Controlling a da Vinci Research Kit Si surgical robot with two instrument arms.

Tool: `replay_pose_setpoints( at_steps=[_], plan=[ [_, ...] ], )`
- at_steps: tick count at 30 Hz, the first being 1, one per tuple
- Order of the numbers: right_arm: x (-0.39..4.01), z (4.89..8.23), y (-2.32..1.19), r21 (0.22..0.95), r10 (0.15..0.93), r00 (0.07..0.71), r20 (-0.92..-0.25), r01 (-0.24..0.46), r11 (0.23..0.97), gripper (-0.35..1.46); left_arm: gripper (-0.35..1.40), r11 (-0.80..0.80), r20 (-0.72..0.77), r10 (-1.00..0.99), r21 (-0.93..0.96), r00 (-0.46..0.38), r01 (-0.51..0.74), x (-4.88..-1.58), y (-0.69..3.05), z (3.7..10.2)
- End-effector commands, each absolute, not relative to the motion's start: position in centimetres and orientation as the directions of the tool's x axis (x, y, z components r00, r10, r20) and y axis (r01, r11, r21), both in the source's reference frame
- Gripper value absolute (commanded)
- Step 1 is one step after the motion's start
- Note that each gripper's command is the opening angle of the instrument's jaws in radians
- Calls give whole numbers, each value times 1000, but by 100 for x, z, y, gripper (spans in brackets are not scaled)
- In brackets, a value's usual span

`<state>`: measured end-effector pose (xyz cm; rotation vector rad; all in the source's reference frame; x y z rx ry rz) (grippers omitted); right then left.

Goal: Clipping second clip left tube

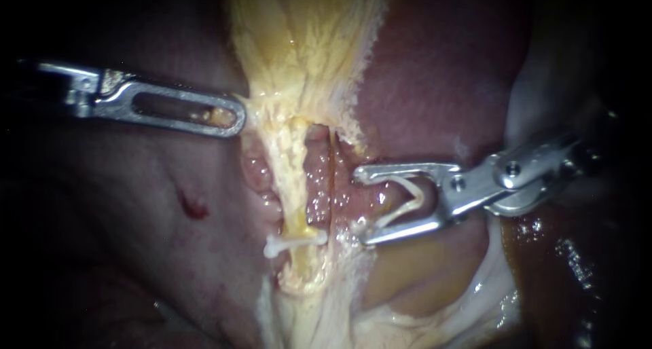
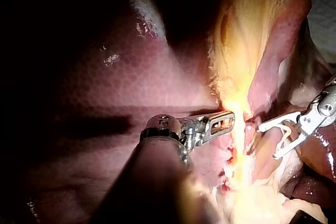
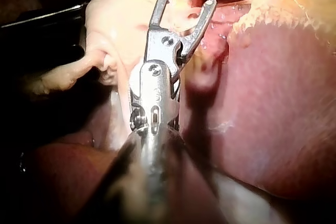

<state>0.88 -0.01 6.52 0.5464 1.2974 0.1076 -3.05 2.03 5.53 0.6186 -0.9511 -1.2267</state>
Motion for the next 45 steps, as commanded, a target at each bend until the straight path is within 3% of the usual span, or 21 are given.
replay_pose_setpoints(
  at_steps=[1, 12, 28, 45],
  plan=[
    [94, 654, -4, 451, 386, 282, -878, 223, 864, 50, -35, 257, 267, -962, 828, 52, 498, -305, 203, 554],
    [127, 676, -19, 512, 444, 289, -848, 228, 828, 50, -35, 257, 267, -962, 828, 52, 498, -305, 203, 554],
    [125, 728, -21, 633, 560, 318, -765, 210, 745, 50, -35, 257, 267, -962, 828, 52, 498, -305, 203, 554],
    [134, 727, -22, 663, 601, 289, -745, 232, 711, 50, -35, 257, 267, -962, 828, 52, 498, -305, 203, 554]
  ],
)
